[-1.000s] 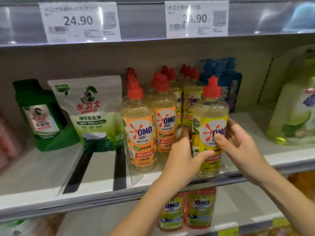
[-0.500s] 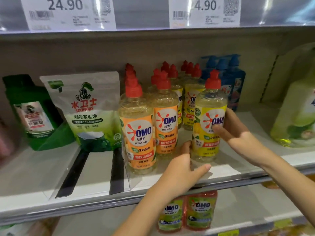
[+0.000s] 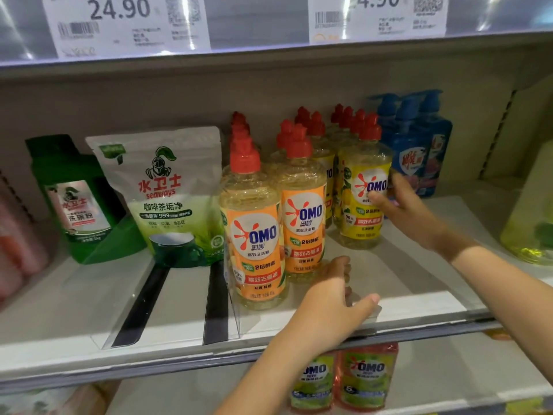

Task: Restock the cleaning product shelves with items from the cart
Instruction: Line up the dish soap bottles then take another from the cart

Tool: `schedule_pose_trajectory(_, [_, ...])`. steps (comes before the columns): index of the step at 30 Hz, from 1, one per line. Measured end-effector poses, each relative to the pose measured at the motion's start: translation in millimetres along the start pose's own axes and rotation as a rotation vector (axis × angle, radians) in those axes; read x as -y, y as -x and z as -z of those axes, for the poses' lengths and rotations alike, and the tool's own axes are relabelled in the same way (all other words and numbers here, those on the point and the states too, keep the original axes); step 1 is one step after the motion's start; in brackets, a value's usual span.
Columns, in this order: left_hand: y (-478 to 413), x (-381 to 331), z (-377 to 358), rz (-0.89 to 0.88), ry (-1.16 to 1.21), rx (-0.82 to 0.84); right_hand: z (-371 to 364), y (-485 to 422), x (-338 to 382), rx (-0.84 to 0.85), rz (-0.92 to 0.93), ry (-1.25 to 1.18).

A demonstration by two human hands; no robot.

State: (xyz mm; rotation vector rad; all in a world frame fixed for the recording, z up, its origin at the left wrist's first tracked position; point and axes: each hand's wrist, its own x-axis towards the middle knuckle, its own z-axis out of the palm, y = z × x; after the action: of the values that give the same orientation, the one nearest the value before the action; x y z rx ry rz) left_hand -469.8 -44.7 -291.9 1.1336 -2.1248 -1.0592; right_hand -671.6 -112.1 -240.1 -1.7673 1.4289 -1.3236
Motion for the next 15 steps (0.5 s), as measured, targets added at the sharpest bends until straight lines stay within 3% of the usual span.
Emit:
schedule_pose_trajectory(8, [-0.9, -0.1, 1.2, -0.009, 0.031, -0.015, -3.8, -3.5, -0.1, -0.042, -0.065, -0.076])
schedule_pose_trajectory(12, [-0.7, -7.1, 4.7, -0.083, 0.026, -0.122, -7.4, 6.8, 7.3, -0.018, -0.121, -0.138])
schedule_pose_trajectory(15, [2.9, -13.4, 7.6, -0.169, 0.031, -0.207, -11.7, 23.3, 20.3, -0.137, -0.165, -0.204])
